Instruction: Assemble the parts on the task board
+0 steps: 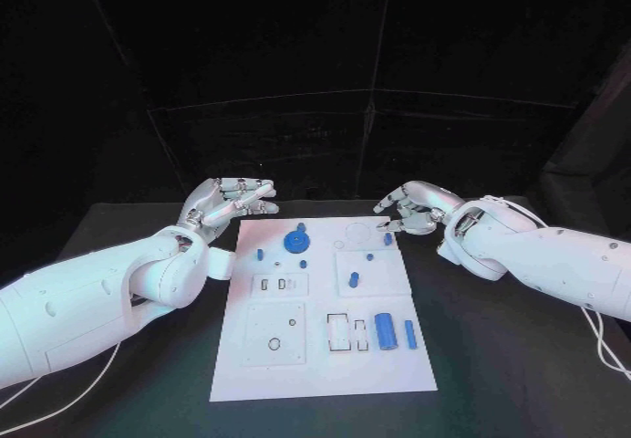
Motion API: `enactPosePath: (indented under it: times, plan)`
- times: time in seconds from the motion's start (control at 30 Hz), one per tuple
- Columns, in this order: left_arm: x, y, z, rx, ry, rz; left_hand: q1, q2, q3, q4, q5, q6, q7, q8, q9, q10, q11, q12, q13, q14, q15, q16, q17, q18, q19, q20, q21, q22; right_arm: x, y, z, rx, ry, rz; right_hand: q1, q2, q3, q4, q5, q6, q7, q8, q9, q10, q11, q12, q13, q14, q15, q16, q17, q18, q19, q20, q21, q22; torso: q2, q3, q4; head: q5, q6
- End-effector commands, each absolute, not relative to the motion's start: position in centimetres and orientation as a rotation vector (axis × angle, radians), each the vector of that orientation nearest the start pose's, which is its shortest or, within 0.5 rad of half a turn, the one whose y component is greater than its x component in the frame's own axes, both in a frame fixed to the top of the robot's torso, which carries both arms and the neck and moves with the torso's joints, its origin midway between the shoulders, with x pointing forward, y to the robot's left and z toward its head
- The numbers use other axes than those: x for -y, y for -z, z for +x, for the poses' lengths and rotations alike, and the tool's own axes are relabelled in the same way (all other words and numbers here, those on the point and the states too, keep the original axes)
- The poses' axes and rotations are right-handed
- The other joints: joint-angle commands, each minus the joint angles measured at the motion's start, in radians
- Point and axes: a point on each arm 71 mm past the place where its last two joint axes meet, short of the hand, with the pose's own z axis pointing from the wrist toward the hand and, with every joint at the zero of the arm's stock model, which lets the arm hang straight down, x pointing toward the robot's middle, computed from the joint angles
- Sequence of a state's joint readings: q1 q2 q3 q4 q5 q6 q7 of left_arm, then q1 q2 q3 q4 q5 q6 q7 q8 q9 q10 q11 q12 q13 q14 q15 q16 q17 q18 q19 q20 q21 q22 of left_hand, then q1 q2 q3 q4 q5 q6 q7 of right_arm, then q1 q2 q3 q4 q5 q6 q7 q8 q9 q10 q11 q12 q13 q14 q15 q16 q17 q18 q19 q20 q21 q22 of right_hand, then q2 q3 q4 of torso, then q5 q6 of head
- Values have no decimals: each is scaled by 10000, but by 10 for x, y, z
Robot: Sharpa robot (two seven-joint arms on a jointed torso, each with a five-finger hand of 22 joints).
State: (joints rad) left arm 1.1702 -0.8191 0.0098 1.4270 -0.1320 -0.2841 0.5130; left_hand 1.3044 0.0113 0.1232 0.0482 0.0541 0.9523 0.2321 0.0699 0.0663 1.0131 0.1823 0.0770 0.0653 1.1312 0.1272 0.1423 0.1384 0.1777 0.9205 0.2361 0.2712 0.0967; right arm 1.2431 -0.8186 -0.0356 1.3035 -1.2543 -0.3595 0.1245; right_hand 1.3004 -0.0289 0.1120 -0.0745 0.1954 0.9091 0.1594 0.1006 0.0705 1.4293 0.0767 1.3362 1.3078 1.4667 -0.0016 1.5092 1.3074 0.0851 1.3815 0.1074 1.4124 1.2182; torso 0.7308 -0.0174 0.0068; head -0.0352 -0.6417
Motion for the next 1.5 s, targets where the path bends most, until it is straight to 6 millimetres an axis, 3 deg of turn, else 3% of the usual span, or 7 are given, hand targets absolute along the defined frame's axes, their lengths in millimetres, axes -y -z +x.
enactPosePath:
  times: [0.03, 0.1, 0.13, 0.23, 0.73, 1.5]
  plan:
    - [-223, 169, 507, -12949, 15824, -9103, 33, 49, -15, -53, 20, 28, -11, -22, -1, -6, -38, -24, -5, -26, -1, -57, 12, 64, -25, 25, -58, -13, 261, 167, 530, -15585, -7662, -65, 92, 18, 20, -73, -57, 46, 27, -14, -14, 19, -51, 40, 475, 709, -25, 62, 932, -106, 37, -41, -5, 12, 13, 23, -36, -39, -3]
    - [-223, 169, 507, -12952, 15825, -9104, 33, 49, -15, -53, 20, 28, -11, -22, -1, -6, -38, -24, -5, -26, -1, -57, 12, 64, -25, 25, -58, -13, 268, 169, 531, -15666, -7539, 14, 101, 14, 19, -81, -58, 42, 28, -18, -16, 15, -50, 34, 470, 709, -25, 63, 934, -106, 36, -41, -5, 11, 5, 12, -36, -48, -10]
    - [-223, 169, 507, -12954, 15826, -9105, 33, 49, -15, -53, 20, 28, -11, -22, -1, -6, -38, -24, -5, -26, -1, -57, 12, 64, -25, 25, -58, -13, 271, 171, 531, -15717, -7475, 61, 104, 13, 18, -84, -58, 40, 28, -19, -16, 14, -50, 33, 469, 709, -25, 63, 934, -106, 36, -42, -5, 11, 8, 23, -47, -48, -1]
    - [-222, 170, 508, -12965, 15844, -9104, 33, 49, -15, -53, 20, 28, -11, -22, -1, -6, -38, -24, -5, -26, -1, -57, 12, 64, -25, 25, -58, -13, 278, 178, 532, -15921, -7344, 175, 112, 8, 16, -92, -58, 31, 31, -26, -19, 11, -49, 30, 467, 709, -24, 62, 932, -106, 36, -41, -5, 11, 9, -13, 6, -101, 2]
    - [-222, 171, 509, -12976, 15814, -9128, 33, 49, -15, -53, 20, 28, -11, -22, -1, -6, -38, -24, -5, -26, -1, -57, 12, 64, -25, 25, -58, -13, 279, 214, 529, -16766, -7257, 457, 113, -16, -49, -119, -56, -129, 68, -127, -45, -50, -16, -55, 399, 702, -2, 52, 911, -96, -3, -29, -33, -47, 2, -20, 13, -108, -74]
    - [-224, 173, 510, -13017, 15756, -9176, 33, 49, -15, -53, 20, 28, -11, -22, -1, -6, -38, -24, -5, -26, -1, -57, 12, 64, -25, 25, -58, -13, 275, 218, 533, -16511, -7326, 1062, 83, 207, -33, -51, -55, -164, 94, -145, -27, -19, 8, -5, 449, 709, 24, 63, 950, -101, 11, -3, -18, -19, 4, -24, 14, -111, -126]
